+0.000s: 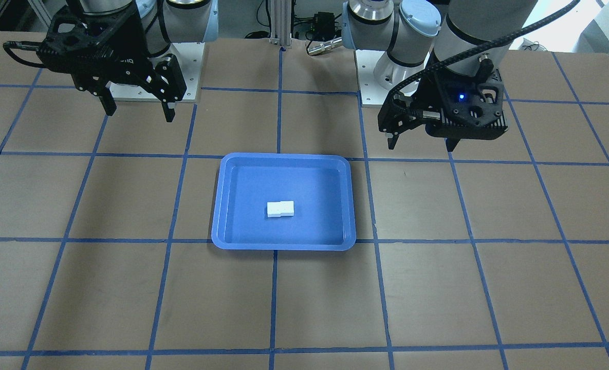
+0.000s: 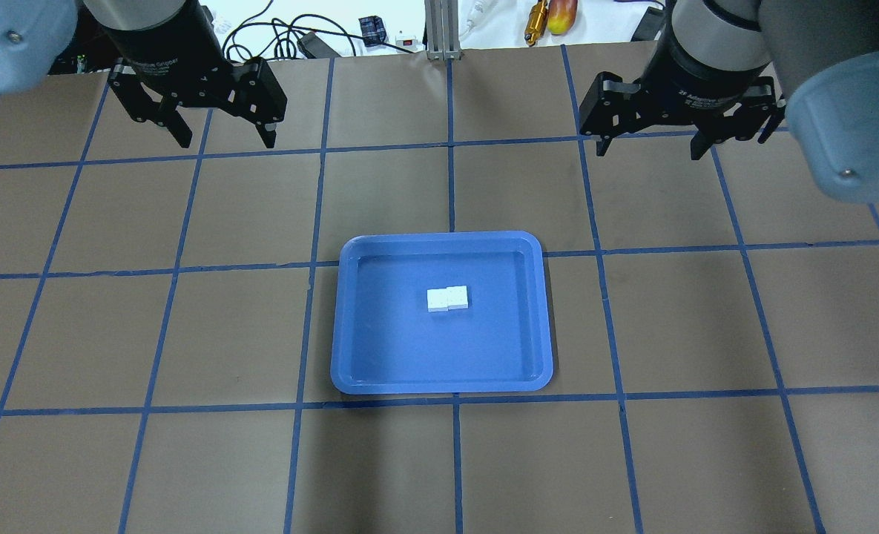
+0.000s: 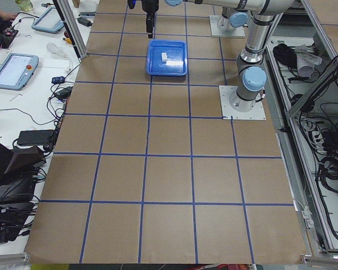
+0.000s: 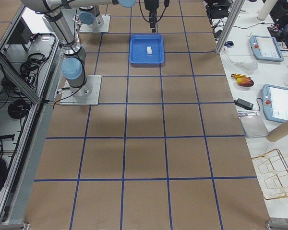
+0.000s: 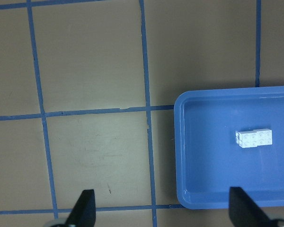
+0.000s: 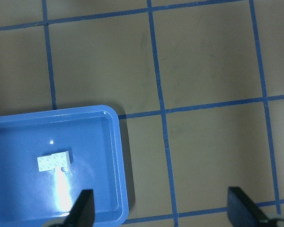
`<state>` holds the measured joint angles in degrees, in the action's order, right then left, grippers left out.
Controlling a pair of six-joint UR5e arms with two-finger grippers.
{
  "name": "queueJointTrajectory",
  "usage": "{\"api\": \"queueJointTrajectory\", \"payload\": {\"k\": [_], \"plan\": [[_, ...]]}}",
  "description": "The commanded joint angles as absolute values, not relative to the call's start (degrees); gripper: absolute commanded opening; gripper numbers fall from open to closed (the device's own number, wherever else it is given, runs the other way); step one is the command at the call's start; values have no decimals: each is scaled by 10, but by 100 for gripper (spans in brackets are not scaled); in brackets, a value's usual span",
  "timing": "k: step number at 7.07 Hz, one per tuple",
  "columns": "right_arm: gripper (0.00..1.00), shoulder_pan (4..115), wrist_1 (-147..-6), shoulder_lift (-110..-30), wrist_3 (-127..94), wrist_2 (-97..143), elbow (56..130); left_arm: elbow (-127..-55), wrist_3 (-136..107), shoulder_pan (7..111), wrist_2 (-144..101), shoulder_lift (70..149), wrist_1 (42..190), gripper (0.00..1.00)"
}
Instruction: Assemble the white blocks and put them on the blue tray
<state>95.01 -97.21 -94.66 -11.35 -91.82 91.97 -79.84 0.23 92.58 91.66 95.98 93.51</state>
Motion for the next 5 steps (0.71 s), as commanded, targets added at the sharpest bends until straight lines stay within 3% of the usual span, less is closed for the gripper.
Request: {"api": "queueJointTrajectory", "payload": {"k": [1, 4, 5], "plan": [[100, 949, -972, -946, -117, -915, 919, -796, 3, 921, 922, 948, 934, 100], [100, 949, -961, -892, -113, -916, 851, -797, 4, 926, 917, 945, 926, 100], [100, 950, -960, -895, -113, -913, 859, -800, 8, 918, 920, 941, 926, 100]]}}
